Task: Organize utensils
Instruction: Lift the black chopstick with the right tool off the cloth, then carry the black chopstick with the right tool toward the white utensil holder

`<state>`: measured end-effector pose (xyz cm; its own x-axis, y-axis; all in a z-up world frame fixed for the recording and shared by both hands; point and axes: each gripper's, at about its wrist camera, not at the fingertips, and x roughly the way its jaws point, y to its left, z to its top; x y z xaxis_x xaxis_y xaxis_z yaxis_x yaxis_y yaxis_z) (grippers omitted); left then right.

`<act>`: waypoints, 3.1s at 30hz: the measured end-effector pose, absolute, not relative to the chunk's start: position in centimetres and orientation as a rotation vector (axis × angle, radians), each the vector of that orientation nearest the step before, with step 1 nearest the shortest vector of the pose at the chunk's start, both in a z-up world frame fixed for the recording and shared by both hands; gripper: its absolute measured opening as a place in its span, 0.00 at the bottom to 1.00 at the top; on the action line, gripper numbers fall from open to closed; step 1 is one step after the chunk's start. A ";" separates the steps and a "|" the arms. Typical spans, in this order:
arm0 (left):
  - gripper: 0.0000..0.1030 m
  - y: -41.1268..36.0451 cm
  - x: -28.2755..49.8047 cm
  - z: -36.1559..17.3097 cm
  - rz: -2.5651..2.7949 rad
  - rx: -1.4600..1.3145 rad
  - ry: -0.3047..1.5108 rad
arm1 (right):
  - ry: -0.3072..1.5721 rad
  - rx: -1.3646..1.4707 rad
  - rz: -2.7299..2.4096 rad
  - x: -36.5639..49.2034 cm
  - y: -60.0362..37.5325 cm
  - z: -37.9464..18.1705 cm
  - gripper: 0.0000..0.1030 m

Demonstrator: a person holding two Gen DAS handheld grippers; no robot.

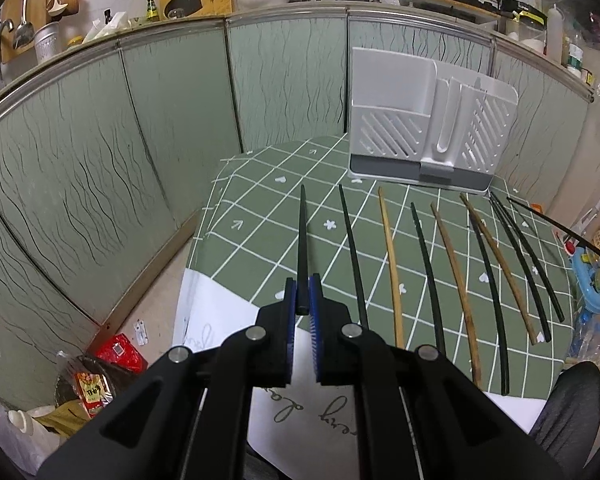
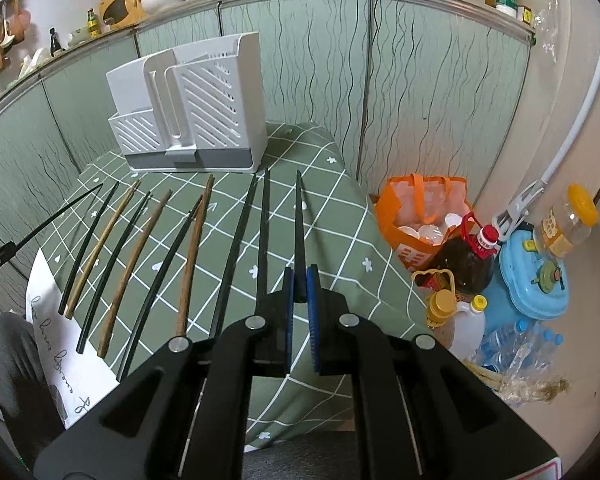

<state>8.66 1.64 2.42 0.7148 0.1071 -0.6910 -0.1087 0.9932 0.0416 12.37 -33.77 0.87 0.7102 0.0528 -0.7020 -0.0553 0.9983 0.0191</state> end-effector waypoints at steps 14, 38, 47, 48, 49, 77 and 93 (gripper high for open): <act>0.08 2.0 9.3 4.9 0.099 0.000 0.735 | 0.741 -0.017 0.070 12.6 -33.3 3.3 0.06; 0.08 2.0 10.1 8.8 0.073 0.010 0.671 | 0.680 -0.024 0.088 13.4 -32.9 7.4 0.06; 0.08 1.8 11.0 10.7 0.060 0.011 0.645 | 0.661 -0.025 0.096 14.4 -32.8 9.4 0.06; 0.08 1.8 11.1 10.8 0.059 0.012 0.643 | 0.659 -0.025 0.097 14.5 -32.8 9.6 0.06; 0.08 1.7 11.3 11.0 0.055 0.014 0.640 | 0.658 -0.024 0.098 14.7 -32.8 9.8 0.06; 0.07 1.2 14.3 15.9 -0.010 0.016 0.607 | 0.638 -0.005 0.129 17.0 -32.8 14.8 0.06; 0.08 0.1 15.6 21.0 -0.087 0.027 0.587 | 0.613 -0.020 0.151 16.8 -32.1 20.1 0.06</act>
